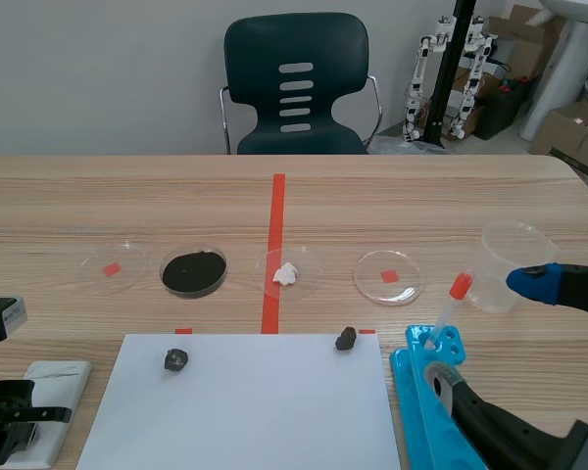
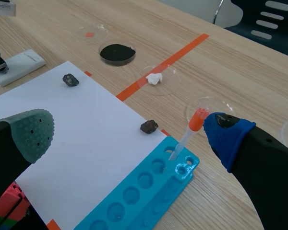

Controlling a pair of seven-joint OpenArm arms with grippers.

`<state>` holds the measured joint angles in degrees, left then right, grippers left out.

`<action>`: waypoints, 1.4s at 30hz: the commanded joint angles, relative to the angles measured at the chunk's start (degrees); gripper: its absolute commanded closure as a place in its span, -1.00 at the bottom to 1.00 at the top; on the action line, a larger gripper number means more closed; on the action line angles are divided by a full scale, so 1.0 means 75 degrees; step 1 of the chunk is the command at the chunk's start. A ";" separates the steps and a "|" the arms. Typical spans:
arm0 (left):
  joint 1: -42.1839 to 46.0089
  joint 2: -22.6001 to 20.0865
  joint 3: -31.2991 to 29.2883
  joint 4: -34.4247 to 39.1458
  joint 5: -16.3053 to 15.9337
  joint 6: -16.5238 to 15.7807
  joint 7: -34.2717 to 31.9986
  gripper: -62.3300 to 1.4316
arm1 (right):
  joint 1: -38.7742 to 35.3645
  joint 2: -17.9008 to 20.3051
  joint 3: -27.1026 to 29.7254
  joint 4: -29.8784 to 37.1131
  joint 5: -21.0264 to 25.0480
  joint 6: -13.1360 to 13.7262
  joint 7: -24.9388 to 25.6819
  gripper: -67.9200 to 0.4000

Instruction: Rub the mineral on the streak plate below the first streak

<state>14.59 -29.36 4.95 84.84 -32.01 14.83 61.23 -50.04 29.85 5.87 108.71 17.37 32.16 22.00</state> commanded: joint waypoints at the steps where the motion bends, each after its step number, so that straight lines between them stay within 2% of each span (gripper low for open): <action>1: -0.0026 -0.0006 -0.0064 0.0061 0.0003 -0.0009 -0.0029 0.74 | 0.0070 0.0000 -0.0006 0.0114 0.0108 -0.0003 0.0117 -1.00; 4: -0.0026 -0.0006 -0.0064 0.0061 -0.0082 -0.0035 -0.0047 0.74 | 0.0070 0.0000 -0.0006 0.0114 0.0108 -0.0003 0.0117 -1.00; 10: -0.0026 -0.0006 -0.0064 0.0061 -0.0670 -0.0353 -0.0259 0.74 | 0.0070 0.0000 -0.0006 0.0114 0.0108 -0.0003 0.0117 -1.00; 14: -0.0026 -0.0006 -0.0064 0.0061 -0.0842 -0.0434 -0.0312 0.73 | 0.0070 0.0000 -0.0006 0.0114 0.0108 -0.0003 0.0117 -1.00; 17: -0.0023 -0.0006 -0.0064 0.0061 -0.0577 -0.0356 -0.0294 0.74 | 0.0070 0.0000 -0.0006 0.0114 0.0108 -0.0003 0.0117 -1.00; 24: -0.0023 -0.0006 -0.0064 0.0061 0.0638 0.0242 0.0070 0.74 | 0.0070 0.0000 -0.0006 0.0114 0.0108 -0.0003 0.0117 -1.00; 29: -0.0023 -0.0006 -0.0064 0.0061 0.0930 0.0344 0.0131 0.74 | 0.0070 0.0000 -0.0006 0.0114 0.0108 -0.0003 0.0117 -1.00; 32: -0.0023 -0.0006 -0.0064 0.0061 0.0688 0.0312 0.0117 0.74 | 0.0070 0.0000 -0.0006 0.0114 0.0108 -0.0003 0.0117 -1.00; 42: -0.0023 -0.0006 -0.0064 0.0061 -0.0810 -0.0259 -0.0431 0.74 | 0.0070 0.0000 -0.0006 0.0114 0.0108 -0.0003 0.0117 -1.00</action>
<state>14.61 -29.23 4.95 84.82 -37.28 13.19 58.48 -50.04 29.85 5.87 108.71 17.37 32.16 22.00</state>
